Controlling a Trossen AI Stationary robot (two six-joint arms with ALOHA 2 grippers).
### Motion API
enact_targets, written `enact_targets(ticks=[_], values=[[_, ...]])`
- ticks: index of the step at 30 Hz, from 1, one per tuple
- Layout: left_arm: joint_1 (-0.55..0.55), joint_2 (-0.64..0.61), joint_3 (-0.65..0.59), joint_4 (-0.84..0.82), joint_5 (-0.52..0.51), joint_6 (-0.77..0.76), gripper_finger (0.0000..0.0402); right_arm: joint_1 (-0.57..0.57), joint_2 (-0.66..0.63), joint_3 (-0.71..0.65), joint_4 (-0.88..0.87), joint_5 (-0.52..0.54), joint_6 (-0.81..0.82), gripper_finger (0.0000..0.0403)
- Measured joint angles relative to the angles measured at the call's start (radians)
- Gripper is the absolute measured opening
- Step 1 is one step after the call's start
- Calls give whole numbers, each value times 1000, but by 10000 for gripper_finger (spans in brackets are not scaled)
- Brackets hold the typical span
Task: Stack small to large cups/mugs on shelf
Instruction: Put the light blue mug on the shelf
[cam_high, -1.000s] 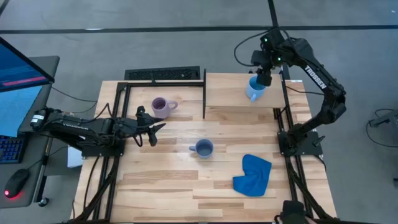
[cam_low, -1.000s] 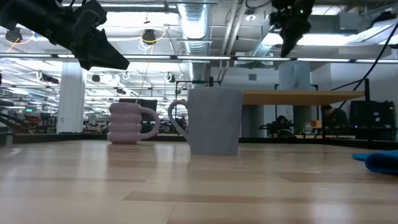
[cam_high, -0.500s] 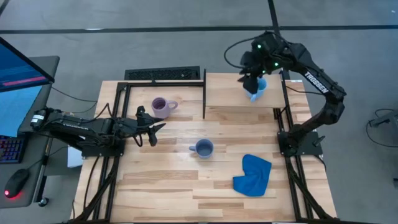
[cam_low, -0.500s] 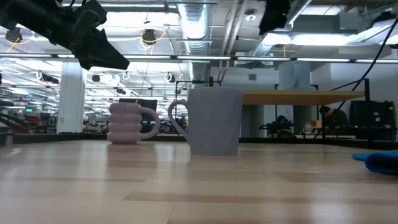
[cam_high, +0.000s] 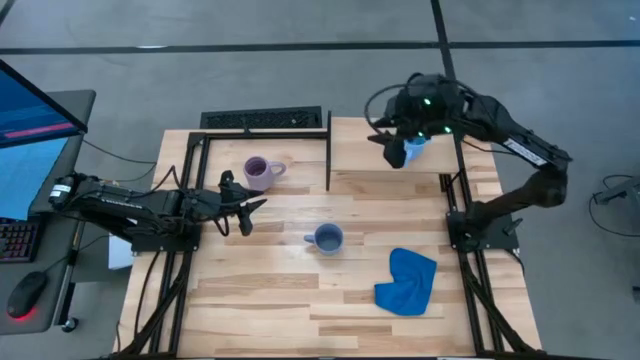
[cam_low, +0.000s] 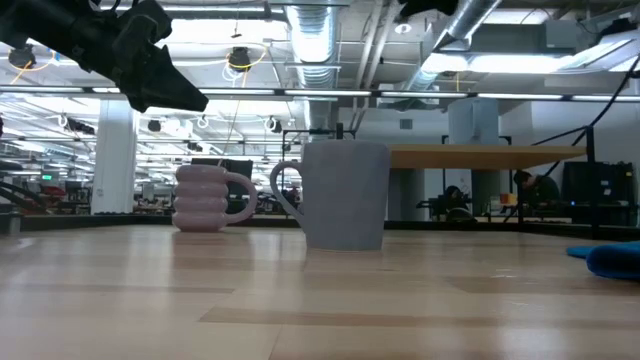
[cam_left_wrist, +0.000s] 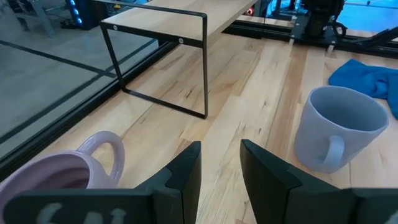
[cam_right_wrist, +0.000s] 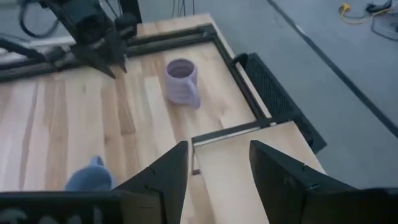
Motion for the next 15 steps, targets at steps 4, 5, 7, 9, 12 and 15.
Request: enact_targets(ticks=[4,5,7,9,12,15], values=[[0,0,0,0,0,0,103,80,-105,-139,77,76,49,191],[0,0,0,0,1,-1,103,105,-131,-181,108,97,63,191],[0,0,0,0,1,-5,103,149,-186,-266,152,129,91,190],[0,0,0,0,1,-6,103,191,-247,-354,210,148,119,189],[0,0,0,0,1,-6,103,265,-332,-486,288,176,153,190],[0,0,0,0,1,-6,103,341,-406,-616,377,220,171,189]])
